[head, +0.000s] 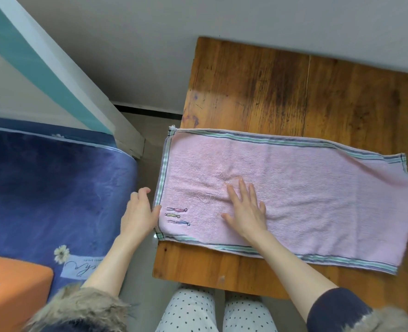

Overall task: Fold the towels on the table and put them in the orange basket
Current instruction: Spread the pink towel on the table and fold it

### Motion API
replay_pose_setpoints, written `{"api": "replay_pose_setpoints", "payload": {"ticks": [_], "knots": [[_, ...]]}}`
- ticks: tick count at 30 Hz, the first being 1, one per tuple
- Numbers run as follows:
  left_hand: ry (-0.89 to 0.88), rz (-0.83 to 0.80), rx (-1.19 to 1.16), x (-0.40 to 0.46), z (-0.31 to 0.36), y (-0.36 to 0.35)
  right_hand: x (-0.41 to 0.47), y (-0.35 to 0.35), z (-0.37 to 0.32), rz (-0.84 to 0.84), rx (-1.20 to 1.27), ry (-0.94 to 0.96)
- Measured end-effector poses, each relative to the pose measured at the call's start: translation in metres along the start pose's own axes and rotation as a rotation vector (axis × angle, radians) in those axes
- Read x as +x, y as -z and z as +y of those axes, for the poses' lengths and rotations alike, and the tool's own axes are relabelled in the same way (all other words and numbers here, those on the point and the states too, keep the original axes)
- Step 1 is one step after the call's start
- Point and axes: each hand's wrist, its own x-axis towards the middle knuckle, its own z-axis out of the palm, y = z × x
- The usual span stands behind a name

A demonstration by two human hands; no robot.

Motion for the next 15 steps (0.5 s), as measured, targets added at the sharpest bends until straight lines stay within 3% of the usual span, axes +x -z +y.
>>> {"api": "replay_pose_setpoints", "payload": {"ticks": [3, 11, 15], "knots": [[-0.113, 0.077, 0.128, -0.01, 0.018, -0.009, -0.006, -0.001, 0.015, 0.028, -0.029, -0.005], [-0.242, -0.096, 0.317, -0.035, 0.079, -0.053, -0.026, -0.007, 0.089, 0.011, 0.0, -0.045], [-0.351, -0.116, 0.369, -0.037, 0.132, -0.075, -0.037, -0.001, 0.136, 0.086, 0.052, -0.069]]}}
